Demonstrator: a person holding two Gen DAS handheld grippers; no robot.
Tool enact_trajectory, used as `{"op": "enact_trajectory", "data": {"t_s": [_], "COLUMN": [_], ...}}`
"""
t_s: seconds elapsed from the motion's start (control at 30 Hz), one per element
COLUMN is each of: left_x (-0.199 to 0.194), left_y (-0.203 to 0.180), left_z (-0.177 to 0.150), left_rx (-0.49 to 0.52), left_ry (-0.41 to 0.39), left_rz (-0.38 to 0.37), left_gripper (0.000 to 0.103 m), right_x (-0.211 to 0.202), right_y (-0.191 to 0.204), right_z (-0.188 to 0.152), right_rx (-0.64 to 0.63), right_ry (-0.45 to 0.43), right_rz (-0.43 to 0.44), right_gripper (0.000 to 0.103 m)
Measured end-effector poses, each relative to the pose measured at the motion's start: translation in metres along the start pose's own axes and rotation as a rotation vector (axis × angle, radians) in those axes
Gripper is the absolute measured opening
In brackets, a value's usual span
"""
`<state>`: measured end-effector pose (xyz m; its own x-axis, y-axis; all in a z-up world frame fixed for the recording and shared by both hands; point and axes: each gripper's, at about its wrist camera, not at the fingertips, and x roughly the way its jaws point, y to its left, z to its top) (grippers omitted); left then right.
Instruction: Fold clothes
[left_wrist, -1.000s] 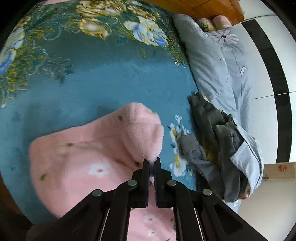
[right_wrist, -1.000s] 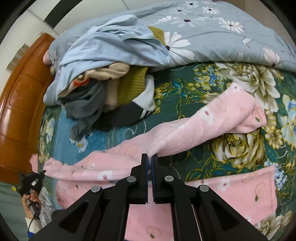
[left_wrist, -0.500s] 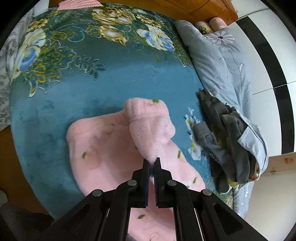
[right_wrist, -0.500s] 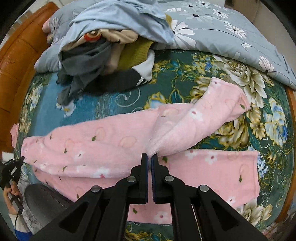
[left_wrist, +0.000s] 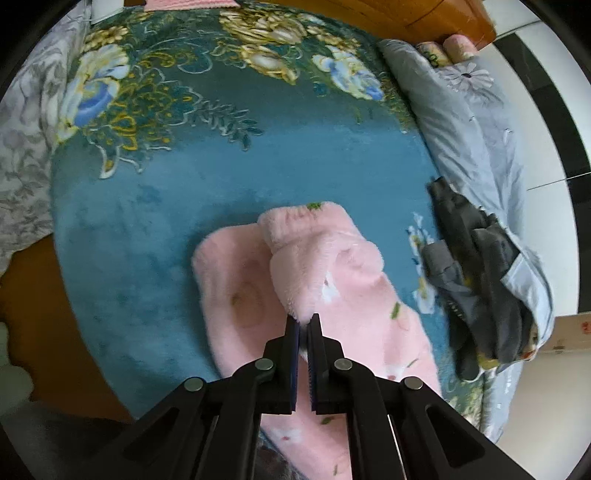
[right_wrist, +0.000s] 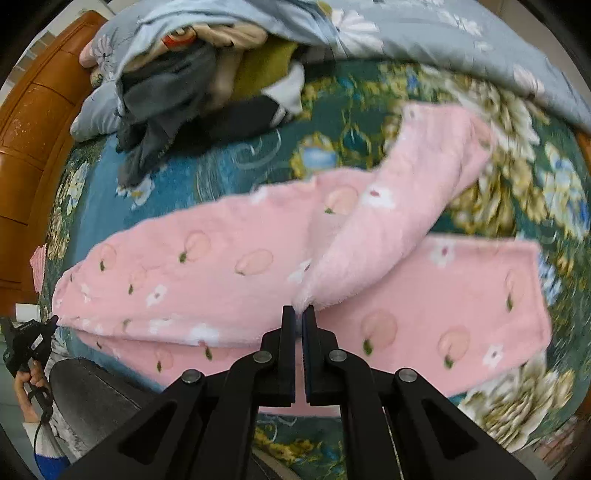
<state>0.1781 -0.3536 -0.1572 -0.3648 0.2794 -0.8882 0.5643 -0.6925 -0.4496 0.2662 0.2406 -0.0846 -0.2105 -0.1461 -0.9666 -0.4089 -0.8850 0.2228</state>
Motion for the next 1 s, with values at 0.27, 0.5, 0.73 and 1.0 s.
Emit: {"op": "enact_trajectory", "data": {"t_s": [0.27, 0.5, 0.73, 1.0], "left_x": [0.007, 0.013, 0.028, 0.062], "left_y": [0.013, 0.017, 0.019, 0.012], "left_z": [0.001, 0.007, 0.017, 0.02], "left_rx": [-0.04, -0.041, -0.082, -0.061], "left_ry": [0.081, 0.092, 0.1, 0.153], "left_rz": [0.179, 0.211, 0.137, 0.164], "left_gripper": [0.004, 0.004, 0.008, 0.022], "right_x": [0.049, 0.082, 0.102, 0.07], "right_y": [-0.025, -0.045, -0.049, -0.087], "right_z": [-0.038, -0.044, -0.055, -0.039], "right_rx": [0.064, 0.1, 0.115, 0.206], "right_ry": [0.159, 0.283, 0.379, 0.29], "right_rz": [0.024, 0.017, 0.035, 0.127], "right_gripper": [0.003, 0.003, 0.003, 0.02]}}
